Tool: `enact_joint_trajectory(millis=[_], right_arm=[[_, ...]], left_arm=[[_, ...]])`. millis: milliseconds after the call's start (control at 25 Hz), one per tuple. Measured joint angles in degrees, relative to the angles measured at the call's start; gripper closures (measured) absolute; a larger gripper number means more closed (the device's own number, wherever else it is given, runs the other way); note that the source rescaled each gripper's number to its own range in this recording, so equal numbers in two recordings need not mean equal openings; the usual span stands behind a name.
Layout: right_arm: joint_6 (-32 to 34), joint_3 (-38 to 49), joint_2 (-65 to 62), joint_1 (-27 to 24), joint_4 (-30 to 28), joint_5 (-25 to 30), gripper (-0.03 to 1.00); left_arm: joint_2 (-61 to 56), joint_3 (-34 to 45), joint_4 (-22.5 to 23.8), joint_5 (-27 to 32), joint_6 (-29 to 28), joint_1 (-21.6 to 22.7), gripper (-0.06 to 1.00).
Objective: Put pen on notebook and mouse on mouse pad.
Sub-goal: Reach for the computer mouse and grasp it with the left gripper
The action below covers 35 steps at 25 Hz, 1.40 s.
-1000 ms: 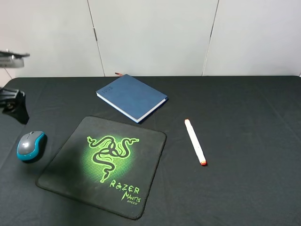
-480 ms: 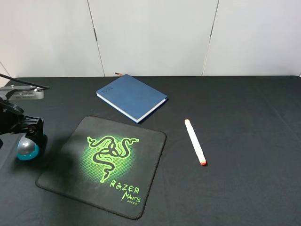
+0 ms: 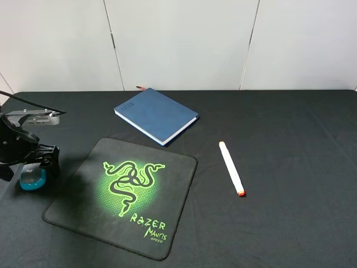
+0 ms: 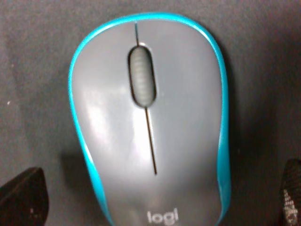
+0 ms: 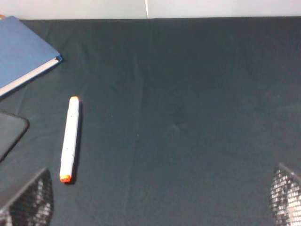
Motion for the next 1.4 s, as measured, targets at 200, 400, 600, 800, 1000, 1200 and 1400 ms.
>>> enact_joint_trajectory(millis=[200,400,600,800,1000,1200,1400], right_arm=[[0.0,0.0,0.0,0.0,0.0,0.0,-0.03],[0.0,0.0,0.0,0.0,0.0,0.0,-0.03],[0.0,0.0,0.0,0.0,0.0,-0.1,-0.03],[0.0,0.0,0.0,0.0,0.0,-0.2,-0.03],[0.0,0.0,0.0,0.0,0.0,-0.2,-0.03],[0.0,0.0,0.0,0.0,0.0,-0.2,-0.03],[0.0,0.0,0.0,0.0,0.0,-0.2,-0.03]], left_arm=[[1.7,0.0,0.0,-0.8,-0.5,0.0,0.01],[2.0,0.0,0.0,-2.1,-0.5,0.0,0.13],[2.0,0.0,0.0,-2.2,-0.5,0.0,0.58],[2.0,0.0,0.0,-2.2,-0.5,0.0,0.94],[2.0,-0.5,0.0,-0.5,-0.5,0.0,0.94],[1.7,-4.3,0.0,7.2,-0.6,0.0,0.94],[-2.1,-5.9,0.0,11.4,-0.9,-0.1,0.94]])
